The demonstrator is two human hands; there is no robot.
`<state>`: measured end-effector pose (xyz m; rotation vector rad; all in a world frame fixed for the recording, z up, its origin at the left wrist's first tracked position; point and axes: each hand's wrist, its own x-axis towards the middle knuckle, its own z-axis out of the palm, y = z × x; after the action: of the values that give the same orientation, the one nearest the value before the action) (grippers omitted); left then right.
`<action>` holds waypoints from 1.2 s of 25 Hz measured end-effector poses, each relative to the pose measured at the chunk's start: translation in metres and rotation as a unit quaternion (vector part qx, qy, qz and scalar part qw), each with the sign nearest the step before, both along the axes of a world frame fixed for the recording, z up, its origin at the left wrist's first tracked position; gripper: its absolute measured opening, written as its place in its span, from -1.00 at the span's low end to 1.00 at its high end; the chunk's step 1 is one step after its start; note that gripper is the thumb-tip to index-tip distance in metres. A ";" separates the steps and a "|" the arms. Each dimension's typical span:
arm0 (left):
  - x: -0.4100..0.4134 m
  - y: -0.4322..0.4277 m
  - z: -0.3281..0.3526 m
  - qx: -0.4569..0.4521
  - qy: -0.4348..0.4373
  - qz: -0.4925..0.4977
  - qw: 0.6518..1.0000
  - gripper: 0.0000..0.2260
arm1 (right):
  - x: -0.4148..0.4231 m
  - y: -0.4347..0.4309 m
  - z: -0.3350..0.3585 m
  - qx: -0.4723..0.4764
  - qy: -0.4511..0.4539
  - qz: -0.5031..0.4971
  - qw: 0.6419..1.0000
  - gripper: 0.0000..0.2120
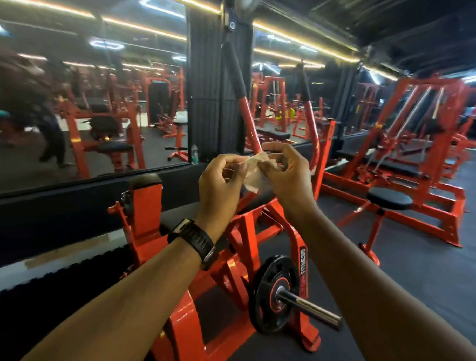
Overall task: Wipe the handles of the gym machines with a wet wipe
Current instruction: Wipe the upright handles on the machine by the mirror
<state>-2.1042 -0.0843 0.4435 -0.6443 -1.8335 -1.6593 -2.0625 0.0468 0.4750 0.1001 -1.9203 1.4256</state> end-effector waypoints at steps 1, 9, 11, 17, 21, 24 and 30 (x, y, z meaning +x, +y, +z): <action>-0.011 0.010 0.006 -0.007 0.004 0.020 1.000 -0.86 | -0.015 0.012 0.008 0.016 0.005 0.006 1.000 -0.78; -0.098 0.055 0.052 -0.024 0.066 0.123 0.990 -0.72 | -0.121 0.051 0.059 0.022 0.107 0.040 0.993 -0.93; -0.122 0.067 0.064 -0.032 0.078 0.152 0.985 -0.68 | -0.151 0.059 0.074 0.052 0.137 0.038 0.988 -0.92; -0.179 0.095 0.086 -0.096 0.130 0.215 0.963 -0.60 | -0.221 0.072 0.115 0.186 0.201 0.012 0.962 -0.73; -0.194 0.107 0.092 -0.156 0.156 0.246 0.944 -0.65 | -0.255 0.073 0.119 0.227 0.187 0.054 0.954 -0.75; -0.192 0.108 0.092 -0.171 0.143 0.274 0.935 -0.62 | -0.265 0.078 0.113 0.177 0.175 0.129 0.960 -0.81; -0.192 0.118 0.079 -0.228 0.102 0.316 0.915 -0.49 | -0.281 0.078 0.115 0.081 0.103 0.128 0.983 -0.83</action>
<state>-2.2965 0.0342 0.5228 -0.3248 -1.9979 -0.7236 -2.3440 0.1253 0.5898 0.5699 -1.8967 1.3576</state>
